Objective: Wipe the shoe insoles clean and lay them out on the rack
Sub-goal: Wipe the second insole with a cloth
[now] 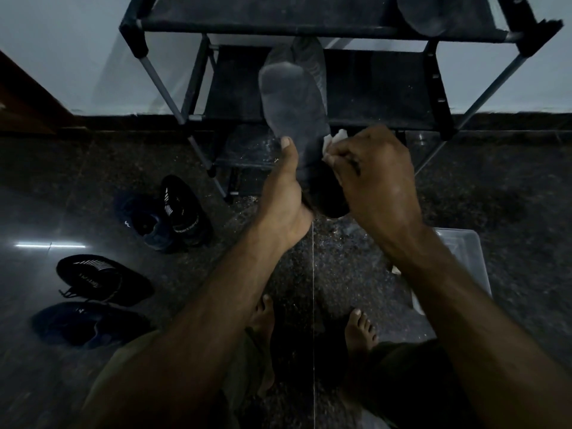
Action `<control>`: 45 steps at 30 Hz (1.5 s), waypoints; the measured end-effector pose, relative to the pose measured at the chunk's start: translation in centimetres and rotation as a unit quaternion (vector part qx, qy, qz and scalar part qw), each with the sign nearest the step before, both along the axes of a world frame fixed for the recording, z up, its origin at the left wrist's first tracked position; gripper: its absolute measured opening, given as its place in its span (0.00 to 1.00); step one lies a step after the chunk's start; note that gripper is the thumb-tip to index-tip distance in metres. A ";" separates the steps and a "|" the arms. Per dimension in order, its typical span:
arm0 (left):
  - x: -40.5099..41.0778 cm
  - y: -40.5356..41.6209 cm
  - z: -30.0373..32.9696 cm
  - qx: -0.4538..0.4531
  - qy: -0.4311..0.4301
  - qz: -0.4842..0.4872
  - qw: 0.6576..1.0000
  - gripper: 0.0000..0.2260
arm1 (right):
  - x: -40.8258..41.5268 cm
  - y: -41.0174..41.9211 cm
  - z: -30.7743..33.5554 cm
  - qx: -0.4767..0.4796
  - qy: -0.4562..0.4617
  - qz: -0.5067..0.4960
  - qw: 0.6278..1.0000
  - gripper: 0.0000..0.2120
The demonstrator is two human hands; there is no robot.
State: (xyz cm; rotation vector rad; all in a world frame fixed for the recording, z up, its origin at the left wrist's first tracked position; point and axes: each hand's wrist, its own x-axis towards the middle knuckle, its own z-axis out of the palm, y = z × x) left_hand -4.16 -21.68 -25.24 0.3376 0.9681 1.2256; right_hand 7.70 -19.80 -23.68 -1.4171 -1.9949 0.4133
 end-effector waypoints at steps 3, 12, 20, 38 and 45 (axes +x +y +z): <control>-0.1 -0.2 0.0 -0.005 0.000 -0.001 1.000 0.26 | -1.2 -1.0 0.3 0.015 0.004 0.041 0.999 0.07; -0.2 -0.3 -0.2 -0.002 0.008 -0.010 1.000 0.25 | 0.0 -0.3 -0.3 -0.037 0.054 -0.003 0.998 0.04; -2.0 0.3 0.2 0.044 0.002 -0.057 0.997 0.21 | 0.5 -0.4 0.9 -0.137 0.122 0.050 0.982 0.01; -1.5 -0.1 0.5 0.042 0.067 -0.013 0.997 0.18 | 0.5 0.0 0.8 -0.007 0.077 -0.009 0.997 0.05; -0.9 -0.4 0.3 0.039 0.068 0.013 0.997 0.19 | -0.9 -1.3 1.0 0.039 0.002 0.085 0.996 0.08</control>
